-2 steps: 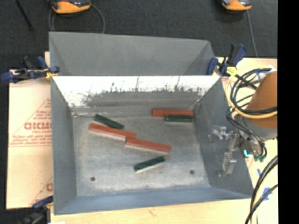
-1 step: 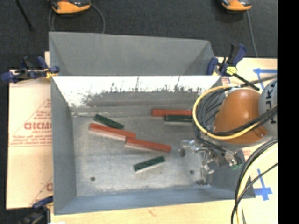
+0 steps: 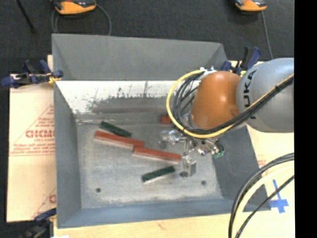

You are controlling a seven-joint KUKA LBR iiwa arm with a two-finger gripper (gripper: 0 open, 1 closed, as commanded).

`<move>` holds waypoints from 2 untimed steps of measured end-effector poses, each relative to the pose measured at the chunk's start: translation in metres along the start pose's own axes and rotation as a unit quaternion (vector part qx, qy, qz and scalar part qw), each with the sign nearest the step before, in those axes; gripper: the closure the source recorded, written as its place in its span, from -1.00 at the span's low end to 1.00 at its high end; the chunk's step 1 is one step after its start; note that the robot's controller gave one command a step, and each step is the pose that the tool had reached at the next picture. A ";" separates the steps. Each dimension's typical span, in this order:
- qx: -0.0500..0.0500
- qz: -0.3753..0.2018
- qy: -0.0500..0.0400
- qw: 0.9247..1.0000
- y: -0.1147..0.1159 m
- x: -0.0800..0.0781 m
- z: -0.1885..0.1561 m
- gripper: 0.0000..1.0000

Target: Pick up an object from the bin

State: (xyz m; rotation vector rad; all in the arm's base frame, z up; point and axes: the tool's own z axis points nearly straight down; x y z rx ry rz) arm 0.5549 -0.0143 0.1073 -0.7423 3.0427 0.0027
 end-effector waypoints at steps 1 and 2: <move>0.000 -0.076 0.003 0.997 -0.016 -0.012 0.038 -1.00; 0.001 -0.077 0.002 0.997 -0.016 -0.012 0.037 1.00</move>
Offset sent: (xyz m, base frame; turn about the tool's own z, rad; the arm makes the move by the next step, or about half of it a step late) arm 0.0169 -0.0077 -0.0373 -0.1535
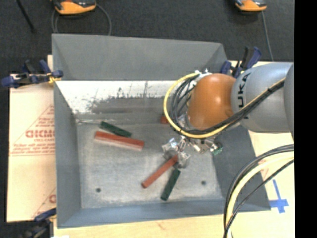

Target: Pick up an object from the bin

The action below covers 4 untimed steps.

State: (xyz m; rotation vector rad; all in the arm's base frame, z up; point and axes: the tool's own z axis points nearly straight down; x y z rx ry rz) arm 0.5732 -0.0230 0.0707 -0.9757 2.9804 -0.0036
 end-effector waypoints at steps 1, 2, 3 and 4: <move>0.002 -0.015 -0.003 1.000 0.003 -0.026 -0.145 1.00; -0.001 -0.014 0.000 1.000 0.004 -0.025 -0.140 -1.00; -0.006 -0.011 0.005 1.000 0.095 0.001 -0.046 -1.00; -0.002 -0.224 0.002 0.975 0.106 0.027 -0.055 -1.00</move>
Offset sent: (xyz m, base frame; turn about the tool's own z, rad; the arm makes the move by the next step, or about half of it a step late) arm 0.0153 0.0185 0.1392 -0.0334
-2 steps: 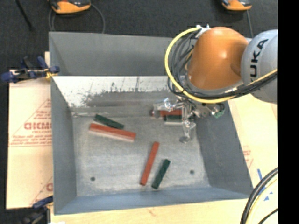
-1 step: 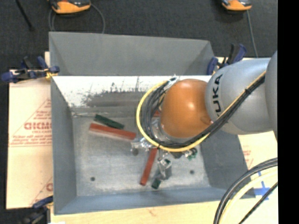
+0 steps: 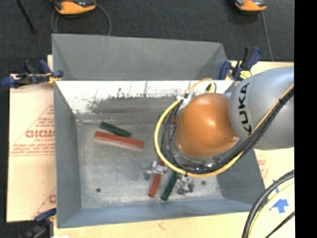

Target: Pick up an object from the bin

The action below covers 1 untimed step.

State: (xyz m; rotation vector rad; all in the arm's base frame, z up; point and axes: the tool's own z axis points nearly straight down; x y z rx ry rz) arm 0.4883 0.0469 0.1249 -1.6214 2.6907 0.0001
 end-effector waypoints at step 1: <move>0.001 -0.002 0.000 1.000 -0.067 0.006 0.057 -1.00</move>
Offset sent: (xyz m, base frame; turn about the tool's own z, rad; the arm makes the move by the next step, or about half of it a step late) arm 0.0547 -0.0327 -0.0549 -0.0103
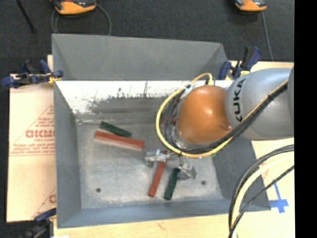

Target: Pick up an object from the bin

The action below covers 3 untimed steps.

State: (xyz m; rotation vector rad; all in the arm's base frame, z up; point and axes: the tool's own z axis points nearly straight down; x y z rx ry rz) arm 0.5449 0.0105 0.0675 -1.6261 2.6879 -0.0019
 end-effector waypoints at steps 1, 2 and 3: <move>0.002 -0.002 -0.002 1.000 0.001 -0.004 -0.006 1.00; 0.004 -0.240 -0.002 0.971 -0.038 0.085 -0.006 1.00; 0.003 -0.357 0.000 0.934 -0.052 0.123 -0.137 1.00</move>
Offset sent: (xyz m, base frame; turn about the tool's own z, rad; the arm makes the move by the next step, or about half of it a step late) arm 0.0000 0.0000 0.0000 0.0000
